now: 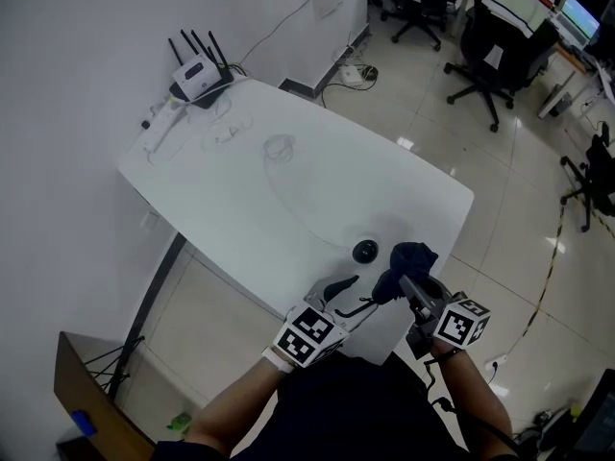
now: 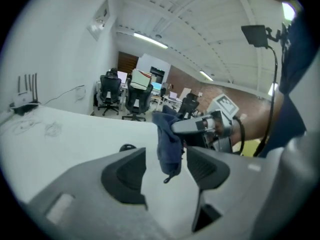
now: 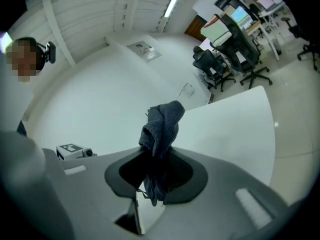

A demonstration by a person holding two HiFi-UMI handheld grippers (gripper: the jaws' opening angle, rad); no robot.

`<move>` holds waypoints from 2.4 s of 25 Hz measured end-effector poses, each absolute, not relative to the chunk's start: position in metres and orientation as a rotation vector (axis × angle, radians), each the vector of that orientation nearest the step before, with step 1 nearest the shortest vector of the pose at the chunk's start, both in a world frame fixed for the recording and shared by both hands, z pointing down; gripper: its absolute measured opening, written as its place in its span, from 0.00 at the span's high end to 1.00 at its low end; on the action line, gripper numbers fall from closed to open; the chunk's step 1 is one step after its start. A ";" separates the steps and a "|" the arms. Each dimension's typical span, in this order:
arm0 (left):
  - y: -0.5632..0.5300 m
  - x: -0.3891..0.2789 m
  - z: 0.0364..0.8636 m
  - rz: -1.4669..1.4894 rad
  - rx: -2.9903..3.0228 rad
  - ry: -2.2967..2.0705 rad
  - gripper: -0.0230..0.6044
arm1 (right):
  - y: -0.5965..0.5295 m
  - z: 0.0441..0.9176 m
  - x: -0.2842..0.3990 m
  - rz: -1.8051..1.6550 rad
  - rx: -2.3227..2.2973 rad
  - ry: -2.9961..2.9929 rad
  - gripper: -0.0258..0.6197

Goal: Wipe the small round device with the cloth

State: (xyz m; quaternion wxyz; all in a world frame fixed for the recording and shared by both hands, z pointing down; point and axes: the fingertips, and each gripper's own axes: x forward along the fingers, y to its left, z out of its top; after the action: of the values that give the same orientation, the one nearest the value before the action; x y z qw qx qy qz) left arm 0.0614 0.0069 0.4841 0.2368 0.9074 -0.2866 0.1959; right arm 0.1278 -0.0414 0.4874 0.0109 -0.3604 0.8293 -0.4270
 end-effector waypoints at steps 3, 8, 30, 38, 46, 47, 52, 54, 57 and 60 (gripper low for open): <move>-0.007 0.050 0.479 0.480 2.427 -0.862 0.62 | -0.052 0.489 0.124 -1.225 -1.146 2.747 0.83; -0.028 0.039 0.492 0.464 2.368 -0.960 0.65 | -0.064 0.492 0.090 -1.099 -1.099 2.934 0.83; -0.058 0.040 0.535 0.542 2.318 -0.985 0.64 | -0.090 0.611 0.120 -1.708 -1.201 2.440 0.82; -0.049 0.029 0.542 0.559 2.323 -1.013 0.64 | -0.081 0.635 0.117 -1.775 -1.306 2.424 0.82; -0.028 0.024 0.530 0.576 2.392 -1.047 0.64 | -0.081 0.568 0.124 -1.512 -1.327 2.542 0.82; -0.027 0.023 0.528 0.581 2.400 -1.063 0.64 | -0.082 0.556 0.124 -1.461 -1.323 2.579 0.82; -0.025 0.026 0.514 0.597 2.481 -1.129 0.68 | -0.081 0.518 0.109 -1.042 -1.320 2.995 0.82; -0.024 0.030 0.509 0.589 2.495 -1.119 0.68 | -0.078 0.517 0.099 -0.893 -1.306 3.159 0.82; -0.021 0.032 0.507 0.588 2.501 -1.104 0.69 | -0.070 0.521 0.081 -0.626 -1.274 3.417 0.82; -0.018 0.030 0.510 0.606 2.495 -1.092 0.69 | -0.063 0.519 0.060 -0.334 -1.207 3.594 0.82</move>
State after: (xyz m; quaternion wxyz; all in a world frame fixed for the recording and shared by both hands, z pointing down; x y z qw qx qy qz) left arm 0.0297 -0.0181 0.5099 0.1747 0.8805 -0.3853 0.2140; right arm 0.0596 -0.0633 0.5186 -0.3263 -0.2997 0.8927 -0.0830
